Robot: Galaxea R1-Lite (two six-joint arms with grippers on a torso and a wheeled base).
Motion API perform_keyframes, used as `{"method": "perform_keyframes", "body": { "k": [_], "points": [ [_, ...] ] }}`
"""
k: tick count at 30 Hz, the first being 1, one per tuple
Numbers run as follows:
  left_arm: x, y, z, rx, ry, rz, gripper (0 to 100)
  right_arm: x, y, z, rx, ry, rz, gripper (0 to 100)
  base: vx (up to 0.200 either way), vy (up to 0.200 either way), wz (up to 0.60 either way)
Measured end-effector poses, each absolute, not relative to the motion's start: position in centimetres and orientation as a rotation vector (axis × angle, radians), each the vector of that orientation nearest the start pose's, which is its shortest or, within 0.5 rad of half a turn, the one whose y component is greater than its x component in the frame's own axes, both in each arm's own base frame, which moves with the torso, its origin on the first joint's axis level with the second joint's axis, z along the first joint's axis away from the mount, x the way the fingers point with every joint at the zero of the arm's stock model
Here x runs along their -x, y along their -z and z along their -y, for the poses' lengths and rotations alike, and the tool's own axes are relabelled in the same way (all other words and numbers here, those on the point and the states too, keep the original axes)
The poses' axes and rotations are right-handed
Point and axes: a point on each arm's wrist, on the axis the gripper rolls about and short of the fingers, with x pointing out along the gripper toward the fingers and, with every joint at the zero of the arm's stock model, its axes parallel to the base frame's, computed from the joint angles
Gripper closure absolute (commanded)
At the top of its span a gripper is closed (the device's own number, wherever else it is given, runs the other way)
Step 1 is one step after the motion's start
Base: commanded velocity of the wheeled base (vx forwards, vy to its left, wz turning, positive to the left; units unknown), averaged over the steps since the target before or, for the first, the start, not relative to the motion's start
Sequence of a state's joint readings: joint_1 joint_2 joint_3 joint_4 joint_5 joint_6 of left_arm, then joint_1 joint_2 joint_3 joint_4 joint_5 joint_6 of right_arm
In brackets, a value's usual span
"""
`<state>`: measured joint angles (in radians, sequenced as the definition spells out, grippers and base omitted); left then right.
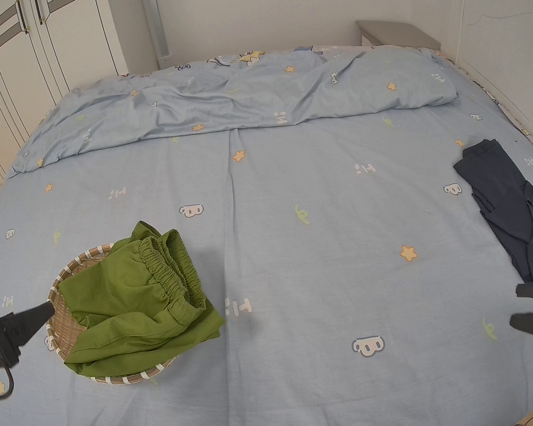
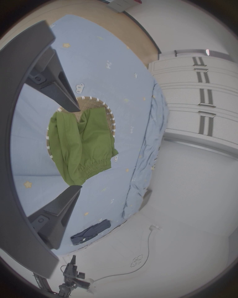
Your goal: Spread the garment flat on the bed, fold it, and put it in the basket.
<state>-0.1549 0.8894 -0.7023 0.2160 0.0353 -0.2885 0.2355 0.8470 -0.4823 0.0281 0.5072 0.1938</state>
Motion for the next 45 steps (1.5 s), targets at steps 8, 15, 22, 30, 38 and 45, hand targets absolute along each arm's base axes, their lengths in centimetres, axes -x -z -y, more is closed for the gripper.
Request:
{"method": "perform_keyframes", "body": {
  "k": [8, 15, 22, 30, 38, 45],
  "points": [
    [-2.6, -18.2, 0.1, 0.265, -0.016, -0.245, 0, -2.1, -16.3, -1.5, -0.257, -0.658, -0.34, 0, 0.0, 0.0, 0.0],
    [0.8, -13.0, -0.5, 0.291, -0.104, -0.123, 0, 0.9, -13.6, -0.9, -0.27, -0.626, -0.3, 0, 0.0, 0.0, 0.0],
    [1.6, -9.6, -0.4, 0.193, -0.184, -0.022, 0, 2.7, -11.0, -0.4, -0.269, -0.538, -0.275, 0, 0.0, 0.0, 0.0],
    [2.1, -8.2, -0.2, 0.115, -0.073, -0.006, 0, 2.9, -9.6, 0.0, -0.23, -0.344, -0.23, 0, 0.0, 0.0, 0.0],
    [2.3, -8.1, 0.0, -0.066, -0.006, 0.004, 0, 2.5, -9.4, 0.2, -0.099, -0.217, -0.144, 0, 0.0, 0.0, 0.0],
    [2.3, -8.1, 0.0, -0.031, 0.016, 0.005, 0, 1.9, -9.2, 0.3, -0.019, -0.065, -0.002, 0, 0.0, 0.0, 0.0]
  ]
}}
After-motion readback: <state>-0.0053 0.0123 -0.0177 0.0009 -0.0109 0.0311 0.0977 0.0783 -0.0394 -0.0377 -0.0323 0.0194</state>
